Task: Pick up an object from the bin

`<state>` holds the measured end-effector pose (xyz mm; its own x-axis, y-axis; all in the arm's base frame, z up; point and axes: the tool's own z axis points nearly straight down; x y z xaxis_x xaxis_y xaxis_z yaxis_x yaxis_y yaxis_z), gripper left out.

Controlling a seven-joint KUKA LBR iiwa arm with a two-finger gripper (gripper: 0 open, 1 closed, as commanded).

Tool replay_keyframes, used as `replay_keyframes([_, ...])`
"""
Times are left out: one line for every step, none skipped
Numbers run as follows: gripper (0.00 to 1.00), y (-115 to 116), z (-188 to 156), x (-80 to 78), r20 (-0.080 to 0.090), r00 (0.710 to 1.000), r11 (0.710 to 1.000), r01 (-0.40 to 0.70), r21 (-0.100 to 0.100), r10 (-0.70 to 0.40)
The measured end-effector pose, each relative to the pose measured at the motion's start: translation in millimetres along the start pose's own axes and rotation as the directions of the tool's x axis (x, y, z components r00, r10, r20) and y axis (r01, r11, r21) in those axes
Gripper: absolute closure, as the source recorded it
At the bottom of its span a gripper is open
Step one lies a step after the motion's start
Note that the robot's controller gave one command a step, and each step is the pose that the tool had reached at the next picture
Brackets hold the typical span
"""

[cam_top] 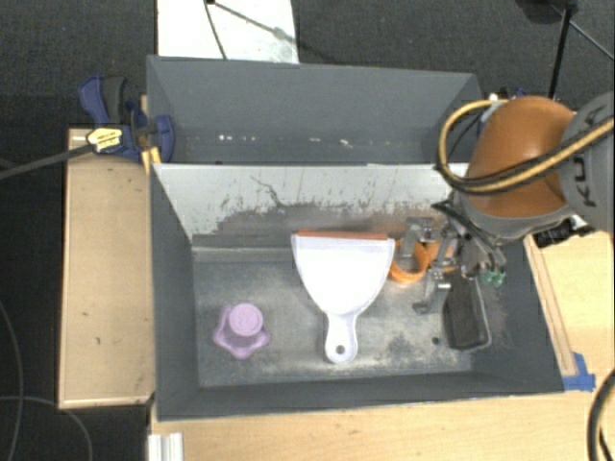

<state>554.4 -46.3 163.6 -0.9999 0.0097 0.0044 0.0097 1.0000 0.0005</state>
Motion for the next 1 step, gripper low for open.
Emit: replay_keyframes([0.00, 0.1, -4.8, -1.4, 0.007, 1.000, 1.000, 0.001, 0.001, -0.001])
